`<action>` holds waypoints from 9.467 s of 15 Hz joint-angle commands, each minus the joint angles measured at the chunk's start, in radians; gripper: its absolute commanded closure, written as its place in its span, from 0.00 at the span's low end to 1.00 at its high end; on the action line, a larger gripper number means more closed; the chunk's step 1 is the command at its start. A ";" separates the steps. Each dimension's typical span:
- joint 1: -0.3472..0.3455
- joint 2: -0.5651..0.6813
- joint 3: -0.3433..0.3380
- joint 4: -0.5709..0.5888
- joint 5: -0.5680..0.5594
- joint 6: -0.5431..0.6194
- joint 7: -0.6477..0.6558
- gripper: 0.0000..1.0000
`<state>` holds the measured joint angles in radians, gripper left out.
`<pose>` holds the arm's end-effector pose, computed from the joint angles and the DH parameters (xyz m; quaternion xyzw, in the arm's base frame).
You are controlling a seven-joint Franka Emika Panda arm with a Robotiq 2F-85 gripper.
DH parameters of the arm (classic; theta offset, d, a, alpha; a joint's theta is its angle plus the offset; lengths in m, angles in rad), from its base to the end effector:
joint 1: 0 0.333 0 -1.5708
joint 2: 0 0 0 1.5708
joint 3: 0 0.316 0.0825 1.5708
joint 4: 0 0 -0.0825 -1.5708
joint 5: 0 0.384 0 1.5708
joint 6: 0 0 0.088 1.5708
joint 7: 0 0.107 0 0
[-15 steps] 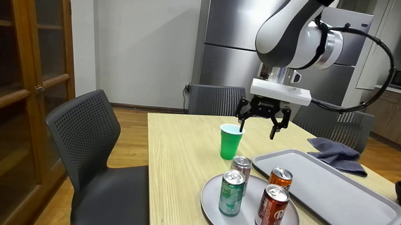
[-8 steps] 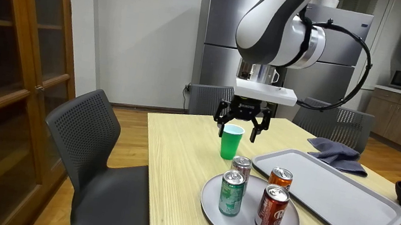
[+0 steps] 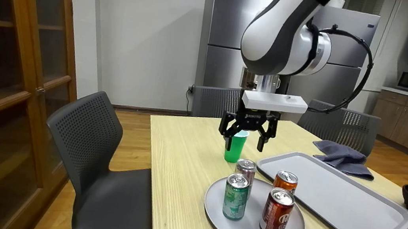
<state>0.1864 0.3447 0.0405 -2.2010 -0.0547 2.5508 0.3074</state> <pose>0.5423 0.1261 0.2246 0.9998 -0.0188 0.0050 0.0074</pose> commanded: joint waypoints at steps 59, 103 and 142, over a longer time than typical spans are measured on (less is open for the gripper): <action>-0.250 0.093 -0.184 0.145 -0.060 0.081 -0.214 0.62; -0.128 0.021 -0.182 0.037 0.012 0.149 -0.065 0.00; -0.115 -0.016 -0.075 -0.200 0.003 0.094 -0.143 0.51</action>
<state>0.0695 0.3307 -0.0292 -2.4182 -0.0371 2.6841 0.1770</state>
